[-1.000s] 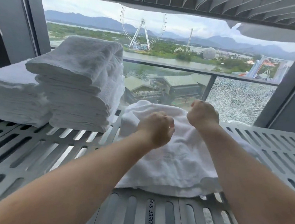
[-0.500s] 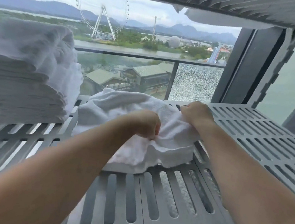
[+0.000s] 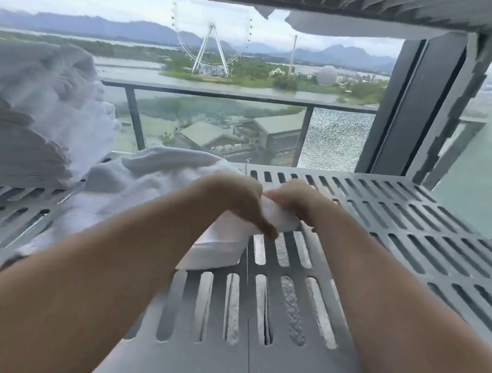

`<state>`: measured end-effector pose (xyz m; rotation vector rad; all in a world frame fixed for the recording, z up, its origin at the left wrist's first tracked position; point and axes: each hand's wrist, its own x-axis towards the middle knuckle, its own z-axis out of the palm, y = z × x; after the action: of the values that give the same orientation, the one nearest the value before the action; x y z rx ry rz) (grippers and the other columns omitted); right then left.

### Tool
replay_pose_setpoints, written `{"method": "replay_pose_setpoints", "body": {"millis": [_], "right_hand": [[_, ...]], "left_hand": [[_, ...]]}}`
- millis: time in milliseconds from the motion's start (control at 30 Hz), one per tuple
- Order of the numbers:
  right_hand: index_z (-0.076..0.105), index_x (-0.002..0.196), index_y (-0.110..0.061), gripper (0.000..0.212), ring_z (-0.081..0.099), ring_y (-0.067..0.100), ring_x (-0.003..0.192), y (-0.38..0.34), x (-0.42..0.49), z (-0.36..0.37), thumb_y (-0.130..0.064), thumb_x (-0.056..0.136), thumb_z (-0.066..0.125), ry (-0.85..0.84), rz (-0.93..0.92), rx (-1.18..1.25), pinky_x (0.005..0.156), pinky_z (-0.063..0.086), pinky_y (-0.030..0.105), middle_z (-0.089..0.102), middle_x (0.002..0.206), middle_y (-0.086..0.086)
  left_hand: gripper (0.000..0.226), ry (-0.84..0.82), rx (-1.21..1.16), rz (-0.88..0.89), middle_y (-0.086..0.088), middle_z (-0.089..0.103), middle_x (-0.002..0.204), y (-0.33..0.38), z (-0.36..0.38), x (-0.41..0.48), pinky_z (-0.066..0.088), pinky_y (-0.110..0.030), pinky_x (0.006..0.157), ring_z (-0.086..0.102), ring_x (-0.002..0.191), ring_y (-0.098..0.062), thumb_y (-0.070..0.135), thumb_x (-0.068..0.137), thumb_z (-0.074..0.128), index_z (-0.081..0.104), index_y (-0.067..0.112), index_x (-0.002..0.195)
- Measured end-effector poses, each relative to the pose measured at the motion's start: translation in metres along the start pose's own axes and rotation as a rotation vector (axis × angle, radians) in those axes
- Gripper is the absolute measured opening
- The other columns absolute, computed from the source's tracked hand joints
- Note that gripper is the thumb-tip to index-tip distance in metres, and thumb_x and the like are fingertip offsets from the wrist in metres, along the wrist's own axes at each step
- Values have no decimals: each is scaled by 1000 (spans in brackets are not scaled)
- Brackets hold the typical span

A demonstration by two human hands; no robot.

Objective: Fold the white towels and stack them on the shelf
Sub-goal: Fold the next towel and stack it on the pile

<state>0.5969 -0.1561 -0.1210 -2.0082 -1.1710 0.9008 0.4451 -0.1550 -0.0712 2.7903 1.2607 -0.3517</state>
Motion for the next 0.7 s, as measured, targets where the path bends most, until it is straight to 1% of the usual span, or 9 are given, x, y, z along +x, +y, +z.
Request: {"method": "replay_pose_setpoints", "body": {"millis": [67,133,200,267,400,500,567,633,700], "right_hand": [[71,85,-4,22,67,24,71,-1,2,0,-27,85,72,-41,-70,109,67,54,37,70,82,10],[73,78,-6,17,64,23,65,-7,2,4,-20,87,69,-71,-178,329,62,52,36,66,78,13],[69,76,-12,21,64,21,62,-13,1,8,-20,93,60,-102,-231,498,60,53,32,65,71,7],[67,83,-9,24,68,22,65,-18,0,14,-19,97,51,-140,-255,528,64,53,32,69,69,4],[72,104,-10,21,70,16,74,-31,-2,43,-5,86,62,-123,-428,259,66,53,26,75,89,7],[57,134,-17,59,66,22,106,-47,-3,71,-8,77,72,-294,-554,186,93,54,38,68,120,9],[45,144,-25,77,59,21,117,-59,-2,88,-25,75,80,-314,-597,129,103,47,42,61,131,4],[48,139,-25,67,60,21,112,-72,2,102,-39,79,76,-113,-643,-28,96,48,40,64,124,1],[62,119,-19,33,68,30,96,-86,8,110,-37,91,61,126,-655,-81,85,54,43,72,105,6]], "left_hand": [[51,33,-38,-44,-3,68,76,3,0,-5,48,-27,59,63,70,-21,61,72,76,67,13,89],[26,148,-100,-99,-9,71,91,-1,1,-10,55,-32,69,67,86,-24,31,82,68,69,10,98],[27,246,-307,-162,-17,69,101,-17,0,-18,55,-42,82,65,100,-31,5,79,54,68,3,102],[31,341,-648,-219,-24,69,102,-41,1,-29,54,-43,79,65,101,-34,-5,77,47,69,-2,99],[24,537,-1306,-346,-17,67,92,-84,8,-50,53,-38,66,64,78,-26,-1,89,55,72,3,105],[21,663,-1556,-408,-15,66,94,-112,11,-62,55,-41,74,63,76,-25,7,94,62,69,3,114],[26,692,-1657,-434,-17,65,98,-129,15,-66,53,-46,84,60,85,-28,9,94,64,66,-1,118],[31,693,-1689,-432,-19,61,99,-144,19,-69,48,-45,83,53,89,-30,10,93,66,64,-7,119],[34,702,-1695,-400,-18,65,96,-158,21,-72,51,-40,78,60,84,-29,14,93,69,65,-8,118]]}}
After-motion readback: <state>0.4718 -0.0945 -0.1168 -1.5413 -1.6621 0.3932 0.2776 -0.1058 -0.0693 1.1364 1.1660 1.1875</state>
